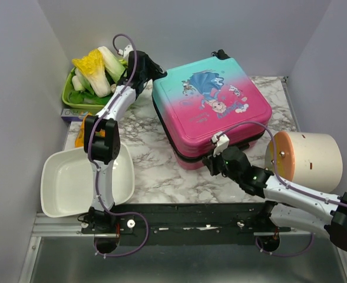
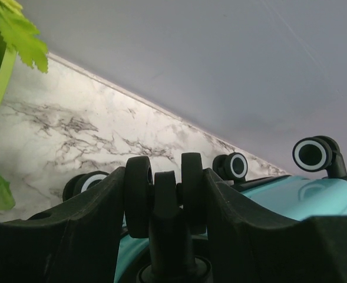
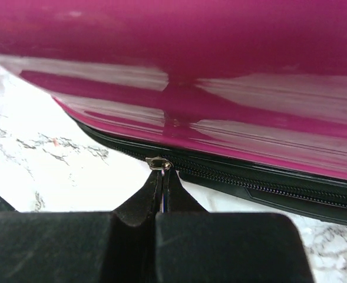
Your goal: Open, take out, and arrange the luggage
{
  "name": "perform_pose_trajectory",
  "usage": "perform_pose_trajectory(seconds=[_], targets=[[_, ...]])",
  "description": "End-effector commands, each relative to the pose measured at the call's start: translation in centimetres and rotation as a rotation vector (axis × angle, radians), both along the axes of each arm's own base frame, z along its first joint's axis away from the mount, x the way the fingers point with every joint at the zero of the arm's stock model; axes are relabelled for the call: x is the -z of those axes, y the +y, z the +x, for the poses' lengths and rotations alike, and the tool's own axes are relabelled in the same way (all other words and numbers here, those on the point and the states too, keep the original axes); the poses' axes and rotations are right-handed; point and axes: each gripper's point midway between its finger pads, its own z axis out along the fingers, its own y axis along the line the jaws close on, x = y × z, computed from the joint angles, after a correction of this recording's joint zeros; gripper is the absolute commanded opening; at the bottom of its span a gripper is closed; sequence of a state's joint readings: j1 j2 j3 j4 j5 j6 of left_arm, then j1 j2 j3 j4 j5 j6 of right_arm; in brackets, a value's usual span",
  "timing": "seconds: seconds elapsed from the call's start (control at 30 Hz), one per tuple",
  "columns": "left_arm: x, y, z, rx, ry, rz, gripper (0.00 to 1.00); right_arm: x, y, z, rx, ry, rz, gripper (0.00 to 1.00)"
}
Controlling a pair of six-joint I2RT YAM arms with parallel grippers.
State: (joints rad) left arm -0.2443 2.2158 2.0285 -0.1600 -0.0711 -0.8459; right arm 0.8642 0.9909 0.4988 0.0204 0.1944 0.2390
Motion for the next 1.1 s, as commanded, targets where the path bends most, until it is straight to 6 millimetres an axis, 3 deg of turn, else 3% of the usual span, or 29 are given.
perform_pose_trajectory(seconds=[0.0,0.17,0.33,0.37,0.53,0.67,0.73,0.83,0.97,1.07], targets=[[5.3,-0.5,-4.7,0.059,0.159,0.012,0.0,-4.0,-1.5,2.6,0.178,-0.106,0.072,0.01],[5.3,1.2,-9.0,0.027,0.144,0.014,0.0,-4.6,-3.7,4.7,0.282,-0.116,0.029,0.01],[6.1,2.8,-13.1,-0.002,0.154,0.03,0.0,-7.0,-6.1,8.1,0.31,-0.17,0.043,0.01],[6.3,2.8,-13.7,0.001,0.155,0.022,0.0,-7.7,-7.2,9.2,0.333,-0.188,0.051,0.01],[7.2,2.5,-17.0,0.031,0.146,-0.032,0.0,-10.6,-8.6,12.7,0.309,-0.248,0.034,0.01],[7.6,1.4,-19.1,0.064,0.147,-0.047,0.0,-9.3,-9.2,14.8,0.283,-0.223,-0.031,0.01],[7.8,0.8,-19.9,0.061,0.147,-0.035,0.0,-8.8,-9.2,14.9,0.262,-0.212,-0.035,0.01],[7.5,1.4,-19.7,-0.012,0.143,0.012,0.0,-8.2,-8.3,13.5,0.167,-0.207,-0.032,0.01],[7.5,1.3,-19.7,-0.074,0.176,0.081,0.0,-6.4,-5.8,10.1,-0.029,-0.152,0.024,0.01],[7.2,1.1,-19.6,-0.1,0.167,0.085,0.0,-4.8,-5.5,8.1,-0.092,-0.108,0.022,0.01]])
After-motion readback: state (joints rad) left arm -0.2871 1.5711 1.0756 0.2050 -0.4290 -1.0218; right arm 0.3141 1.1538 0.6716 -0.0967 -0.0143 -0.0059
